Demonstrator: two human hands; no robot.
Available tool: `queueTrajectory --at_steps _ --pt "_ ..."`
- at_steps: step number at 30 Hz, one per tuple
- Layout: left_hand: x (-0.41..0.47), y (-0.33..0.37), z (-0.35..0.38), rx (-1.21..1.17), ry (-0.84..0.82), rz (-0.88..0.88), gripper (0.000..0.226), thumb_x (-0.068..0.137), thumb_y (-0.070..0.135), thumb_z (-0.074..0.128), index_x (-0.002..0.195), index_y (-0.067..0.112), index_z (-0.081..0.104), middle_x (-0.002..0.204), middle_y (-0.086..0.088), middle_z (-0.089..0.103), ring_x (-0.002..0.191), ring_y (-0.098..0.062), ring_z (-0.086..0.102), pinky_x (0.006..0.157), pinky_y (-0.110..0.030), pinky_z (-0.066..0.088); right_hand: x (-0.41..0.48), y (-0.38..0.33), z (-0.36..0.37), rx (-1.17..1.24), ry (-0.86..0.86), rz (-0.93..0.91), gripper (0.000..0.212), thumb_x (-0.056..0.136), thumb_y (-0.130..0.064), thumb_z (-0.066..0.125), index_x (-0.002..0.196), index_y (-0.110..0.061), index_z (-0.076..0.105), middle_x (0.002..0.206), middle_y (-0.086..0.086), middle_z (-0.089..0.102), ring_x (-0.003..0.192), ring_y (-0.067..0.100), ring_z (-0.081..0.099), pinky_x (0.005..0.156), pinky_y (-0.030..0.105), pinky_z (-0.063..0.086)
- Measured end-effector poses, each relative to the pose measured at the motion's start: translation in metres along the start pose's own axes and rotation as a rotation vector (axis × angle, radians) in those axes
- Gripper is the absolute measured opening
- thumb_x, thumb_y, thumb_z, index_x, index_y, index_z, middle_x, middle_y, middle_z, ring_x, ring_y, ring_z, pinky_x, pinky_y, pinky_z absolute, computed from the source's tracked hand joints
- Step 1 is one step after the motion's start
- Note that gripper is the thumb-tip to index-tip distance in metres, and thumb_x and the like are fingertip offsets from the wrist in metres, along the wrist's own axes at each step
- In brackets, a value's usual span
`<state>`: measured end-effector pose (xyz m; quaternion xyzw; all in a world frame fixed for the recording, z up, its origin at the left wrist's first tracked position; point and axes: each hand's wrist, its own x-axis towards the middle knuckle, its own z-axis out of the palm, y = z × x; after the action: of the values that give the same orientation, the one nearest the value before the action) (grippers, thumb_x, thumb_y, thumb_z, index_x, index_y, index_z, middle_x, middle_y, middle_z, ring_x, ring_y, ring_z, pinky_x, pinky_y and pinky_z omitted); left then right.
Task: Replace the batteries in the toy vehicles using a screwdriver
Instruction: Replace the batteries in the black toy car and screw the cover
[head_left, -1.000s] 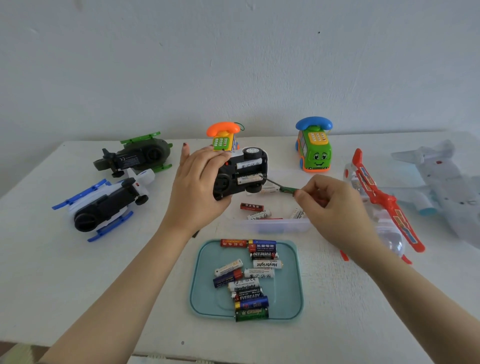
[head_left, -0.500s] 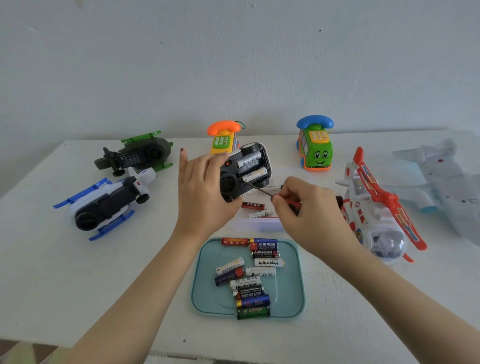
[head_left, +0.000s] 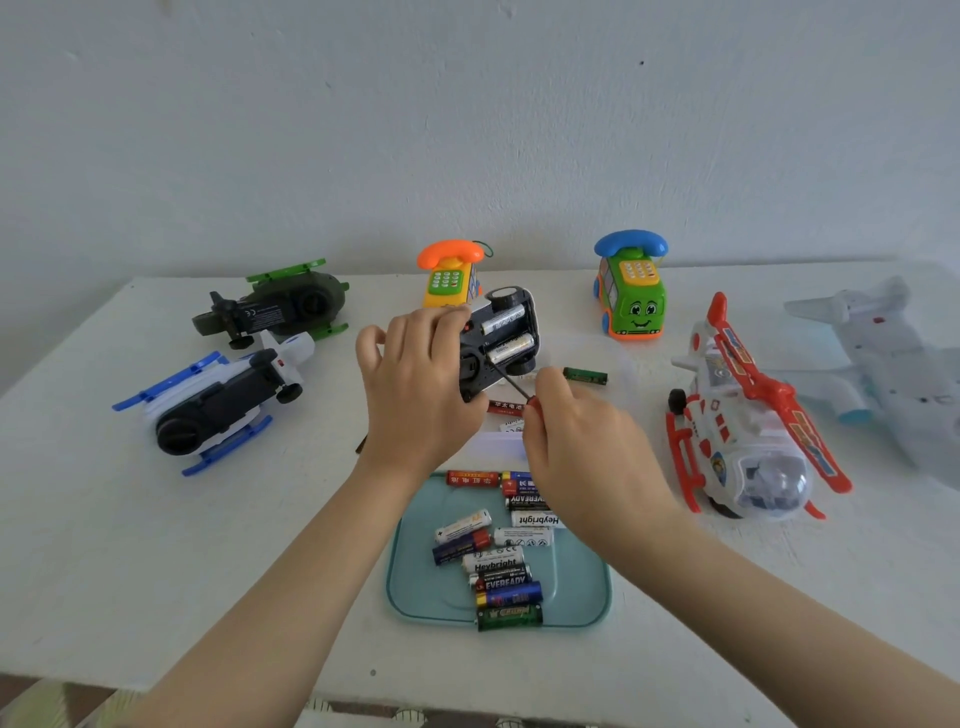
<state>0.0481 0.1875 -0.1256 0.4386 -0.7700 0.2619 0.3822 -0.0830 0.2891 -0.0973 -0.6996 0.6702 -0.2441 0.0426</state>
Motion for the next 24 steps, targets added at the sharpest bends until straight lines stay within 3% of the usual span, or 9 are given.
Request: queueTrajectory --at_steps 10,16,24 --pt "-0.001 -0.006 0.001 -0.017 0.050 0.071 0.040 0.067 0.018 0.072 0.106 0.008 0.068 0.103 -0.005 0.066 0.095 -0.017 0.050 0.084 -0.036 0.031 -0.007 0.004 -0.018 0.037 -0.043 0.090 0.019 0.097 -0.019 0.040 0.081 -0.017 0.031 0.063 0.000 0.041 0.058 0.024 0.044 0.046 0.032 0.027" --pt "-0.004 -0.011 -0.001 -0.056 0.041 0.089 0.041 0.067 0.015 0.073 0.107 0.008 0.067 0.108 -0.005 0.066 0.099 -0.018 0.052 0.088 -0.036 0.030 0.000 0.013 -0.030 0.103 0.065 0.035 0.017 0.094 -0.019 0.049 0.080 -0.012 0.043 0.059 0.003 0.050 0.054 0.021 0.045 0.051 0.036 0.037" --pt "-0.007 -0.011 0.001 -0.080 0.070 0.164 0.039 0.076 0.012 0.069 0.114 0.013 0.058 0.113 -0.004 0.066 0.108 -0.019 0.056 0.095 -0.038 0.030 0.001 0.015 -0.026 0.121 0.015 -0.016 0.015 0.095 -0.019 0.049 0.082 -0.011 0.046 0.059 0.000 0.048 0.055 0.018 0.046 0.049 0.033 0.037"
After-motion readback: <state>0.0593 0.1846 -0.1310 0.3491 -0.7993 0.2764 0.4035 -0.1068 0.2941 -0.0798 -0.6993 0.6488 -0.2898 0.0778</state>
